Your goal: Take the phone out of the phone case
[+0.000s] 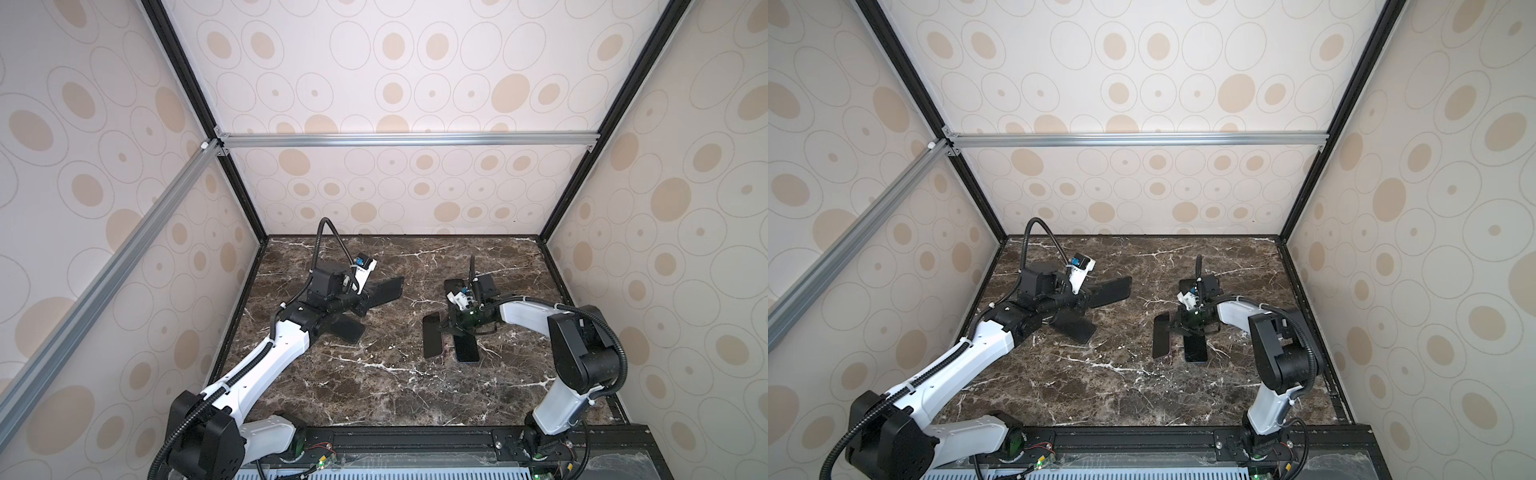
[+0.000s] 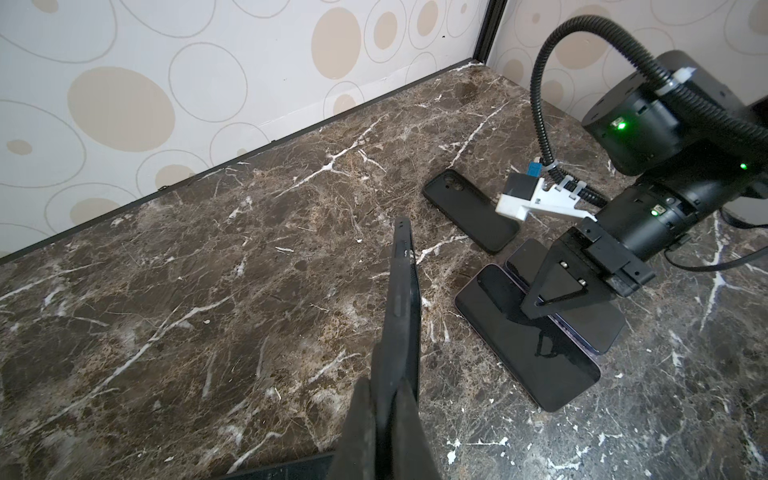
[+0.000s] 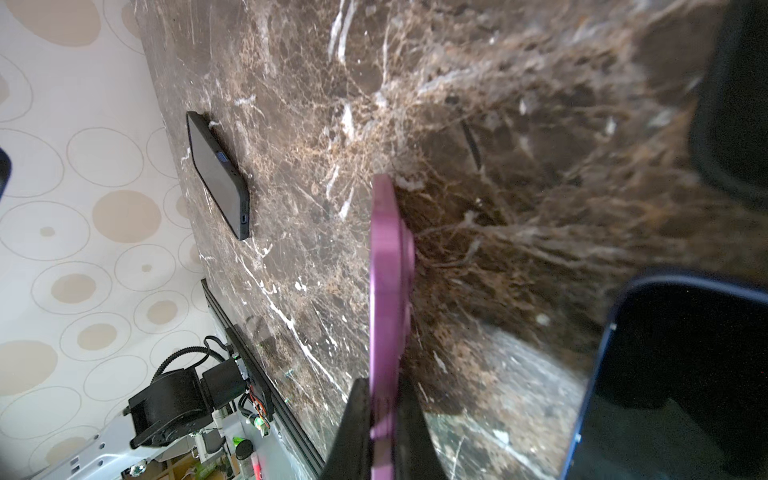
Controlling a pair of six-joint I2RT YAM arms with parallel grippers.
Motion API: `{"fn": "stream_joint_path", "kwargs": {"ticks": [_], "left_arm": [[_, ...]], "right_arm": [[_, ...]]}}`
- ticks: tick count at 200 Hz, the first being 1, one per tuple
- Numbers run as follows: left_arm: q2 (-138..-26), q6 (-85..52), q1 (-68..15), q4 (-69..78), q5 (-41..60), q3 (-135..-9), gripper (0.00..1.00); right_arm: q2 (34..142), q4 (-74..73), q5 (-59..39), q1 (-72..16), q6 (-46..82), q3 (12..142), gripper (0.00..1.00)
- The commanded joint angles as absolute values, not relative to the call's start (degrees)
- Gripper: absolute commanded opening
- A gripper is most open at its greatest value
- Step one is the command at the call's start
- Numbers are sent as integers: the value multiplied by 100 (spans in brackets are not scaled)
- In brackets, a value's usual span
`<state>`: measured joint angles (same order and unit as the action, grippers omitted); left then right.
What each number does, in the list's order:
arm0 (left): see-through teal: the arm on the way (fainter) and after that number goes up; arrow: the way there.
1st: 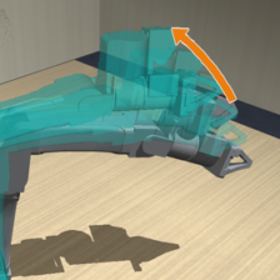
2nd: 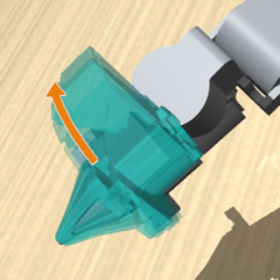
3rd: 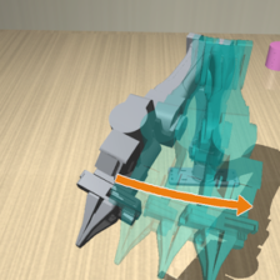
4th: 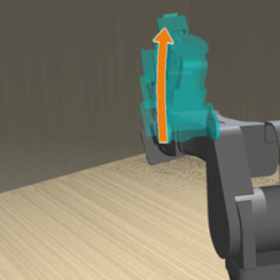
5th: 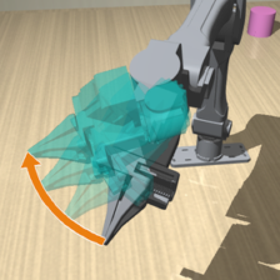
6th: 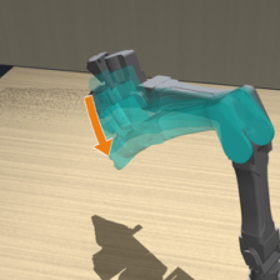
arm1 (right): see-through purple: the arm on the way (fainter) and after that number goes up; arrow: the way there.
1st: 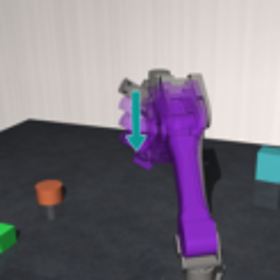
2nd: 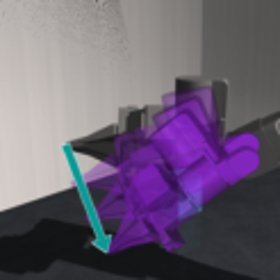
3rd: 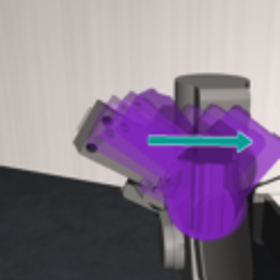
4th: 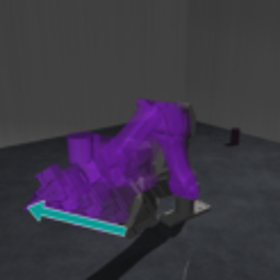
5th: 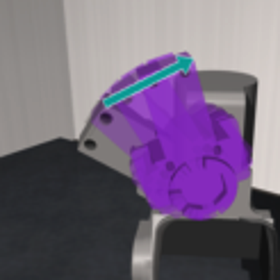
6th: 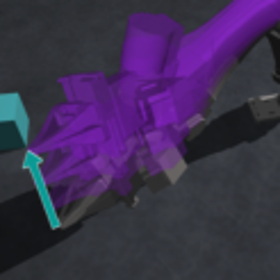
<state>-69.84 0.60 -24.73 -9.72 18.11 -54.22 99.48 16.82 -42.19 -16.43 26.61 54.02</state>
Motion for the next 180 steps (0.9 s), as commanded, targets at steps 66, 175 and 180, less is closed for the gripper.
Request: {"fn": "stream_joint_path", "kwargs": {"ticks": [66, 175, 180], "left_arm": [[-6896, -9, -2443, -896, 1933, -5384, 0], [-6877, -17, -2444, -871, 1934, -5340, 0], [-6882, -13, -2443, -879, 1944, -5344, 0]], "right_arm": [[9853, 1550, -4508, -1641, 2624, 4971, 11], [9952, 1801, -4224, -1441, 2338, 5168, 31], [9950, 1810, -4214, -1437, 2338, 5175, 31]]}}
